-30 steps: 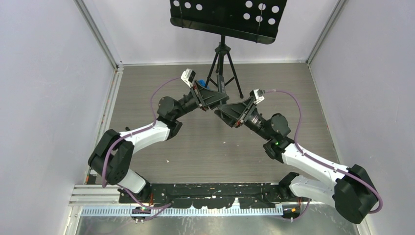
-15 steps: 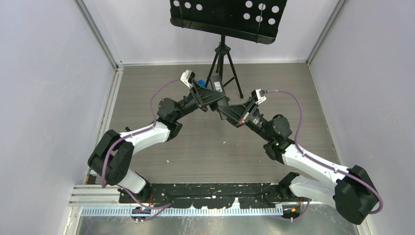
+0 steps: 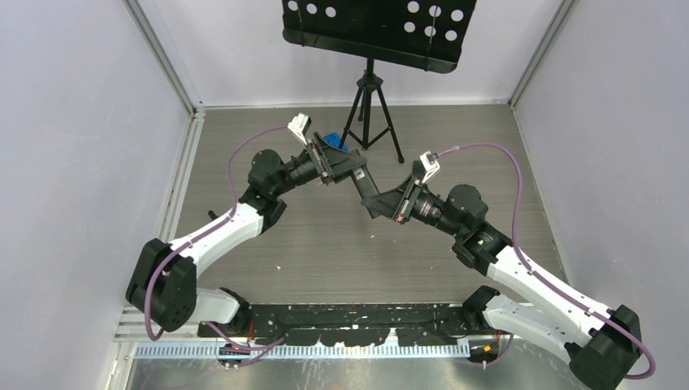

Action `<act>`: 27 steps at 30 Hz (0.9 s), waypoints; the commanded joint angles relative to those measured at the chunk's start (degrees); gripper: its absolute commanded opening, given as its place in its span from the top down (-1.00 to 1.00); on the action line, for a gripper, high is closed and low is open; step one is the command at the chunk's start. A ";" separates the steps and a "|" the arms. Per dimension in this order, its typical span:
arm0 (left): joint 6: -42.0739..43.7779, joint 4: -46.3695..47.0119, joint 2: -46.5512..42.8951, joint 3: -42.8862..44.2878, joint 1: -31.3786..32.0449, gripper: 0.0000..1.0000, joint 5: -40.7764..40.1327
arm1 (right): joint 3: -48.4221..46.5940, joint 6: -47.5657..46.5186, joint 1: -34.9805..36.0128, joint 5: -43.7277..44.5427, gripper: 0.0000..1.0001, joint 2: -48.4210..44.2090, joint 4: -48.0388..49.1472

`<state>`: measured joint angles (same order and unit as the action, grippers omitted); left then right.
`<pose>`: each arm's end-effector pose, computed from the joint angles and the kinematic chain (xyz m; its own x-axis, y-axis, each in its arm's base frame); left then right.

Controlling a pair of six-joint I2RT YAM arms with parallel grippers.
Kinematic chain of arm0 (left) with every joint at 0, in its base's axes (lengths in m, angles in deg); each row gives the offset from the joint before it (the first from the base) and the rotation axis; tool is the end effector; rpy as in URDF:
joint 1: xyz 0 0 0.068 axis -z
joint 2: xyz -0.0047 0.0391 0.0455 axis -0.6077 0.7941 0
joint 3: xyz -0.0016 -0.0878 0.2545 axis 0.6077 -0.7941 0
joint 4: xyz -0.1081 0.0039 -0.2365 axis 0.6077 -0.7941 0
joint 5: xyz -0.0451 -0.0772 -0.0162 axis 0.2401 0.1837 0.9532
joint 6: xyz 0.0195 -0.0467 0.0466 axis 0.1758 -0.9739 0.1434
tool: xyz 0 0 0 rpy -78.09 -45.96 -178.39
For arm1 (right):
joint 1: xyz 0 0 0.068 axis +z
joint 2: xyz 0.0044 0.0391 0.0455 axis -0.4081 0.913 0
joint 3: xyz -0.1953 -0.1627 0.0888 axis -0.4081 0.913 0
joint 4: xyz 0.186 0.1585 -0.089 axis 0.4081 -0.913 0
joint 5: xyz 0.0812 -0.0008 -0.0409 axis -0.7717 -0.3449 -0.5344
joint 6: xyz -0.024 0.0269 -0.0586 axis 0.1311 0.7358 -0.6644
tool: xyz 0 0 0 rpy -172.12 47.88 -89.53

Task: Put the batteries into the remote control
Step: Adjust the remote control.

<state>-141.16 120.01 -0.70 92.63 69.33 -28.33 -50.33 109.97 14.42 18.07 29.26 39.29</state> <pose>0.2548 -0.1946 0.3303 -0.8508 -0.4451 -0.2793 0.3499 -0.0834 -0.9331 0.1656 0.1561 0.3177 -0.7090 0.4594 -0.5350 -0.4764 0.2472 0.8437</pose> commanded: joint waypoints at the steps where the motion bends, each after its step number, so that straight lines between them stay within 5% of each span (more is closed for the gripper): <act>1: 7.70 -12.06 -2.42 4.41 -0.24 0.14 7.18 | -3.17 -5.81 0.00 -2.33 0.99 0.03 -4.72; 9: 10.25 -14.55 -3.07 5.82 -0.35 0.39 16.24 | -3.29 -2.28 -0.09 -3.67 0.99 1.83 -0.57; 16: 10.42 -12.95 -3.55 6.11 -0.35 1.00 16.73 | -2.08 2.26 -0.44 -0.13 0.98 1.59 1.08; 22: 8.28 -10.99 -4.01 4.45 -0.35 1.00 7.93 | 1.67 14.32 0.34 5.78 0.03 6.53 14.63; 27: 3.15 -6.58 -3.15 1.66 -0.35 1.00 1.72 | 1.92 14.82 2.06 13.96 -0.07 7.47 16.60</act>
<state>-133.82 106.07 -2.71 95.82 68.47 -22.15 -48.42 121.97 15.40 22.55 36.76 50.20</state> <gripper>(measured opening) 0.223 0.530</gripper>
